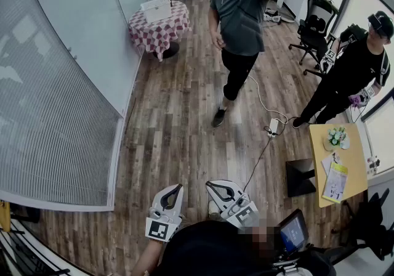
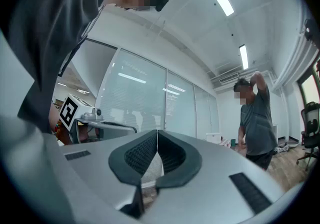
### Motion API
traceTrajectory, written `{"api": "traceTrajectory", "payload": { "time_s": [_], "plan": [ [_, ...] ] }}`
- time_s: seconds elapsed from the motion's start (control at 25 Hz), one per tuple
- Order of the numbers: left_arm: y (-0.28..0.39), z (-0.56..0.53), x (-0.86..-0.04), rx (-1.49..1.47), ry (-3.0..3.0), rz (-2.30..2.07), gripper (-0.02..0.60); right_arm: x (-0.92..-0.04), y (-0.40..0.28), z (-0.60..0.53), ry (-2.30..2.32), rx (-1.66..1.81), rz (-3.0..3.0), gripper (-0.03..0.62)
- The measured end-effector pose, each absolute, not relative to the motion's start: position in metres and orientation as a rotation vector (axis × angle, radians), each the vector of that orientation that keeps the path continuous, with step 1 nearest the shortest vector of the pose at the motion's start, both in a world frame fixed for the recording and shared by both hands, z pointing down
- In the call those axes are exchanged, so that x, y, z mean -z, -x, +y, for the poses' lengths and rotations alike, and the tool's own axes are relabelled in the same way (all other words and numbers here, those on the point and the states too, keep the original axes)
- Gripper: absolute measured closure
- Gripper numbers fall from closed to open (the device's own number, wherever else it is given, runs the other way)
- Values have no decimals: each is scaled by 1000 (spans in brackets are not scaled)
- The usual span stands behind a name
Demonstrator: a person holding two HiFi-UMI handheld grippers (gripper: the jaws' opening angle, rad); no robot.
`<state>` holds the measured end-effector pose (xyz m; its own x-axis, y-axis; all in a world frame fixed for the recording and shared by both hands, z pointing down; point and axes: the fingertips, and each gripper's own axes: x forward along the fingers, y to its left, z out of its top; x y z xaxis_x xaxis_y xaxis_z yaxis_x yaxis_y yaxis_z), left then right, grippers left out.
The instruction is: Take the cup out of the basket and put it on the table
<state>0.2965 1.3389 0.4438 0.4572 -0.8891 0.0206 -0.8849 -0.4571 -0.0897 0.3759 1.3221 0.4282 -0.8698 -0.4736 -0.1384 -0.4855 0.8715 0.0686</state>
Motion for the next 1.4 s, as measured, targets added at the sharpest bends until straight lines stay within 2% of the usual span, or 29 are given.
{"api": "traceTrajectory", "payload": {
  "time_s": [0.96, 1.4],
  "plan": [
    [-372, 1292, -424, 34, 2658, 1512, 577, -406, -427, 1269, 778, -200, 2867, 582],
    [-338, 1221, -430, 15, 2643, 1606, 577, -407, -403, 1206, 730, -184, 2892, 582]
  ]
}}
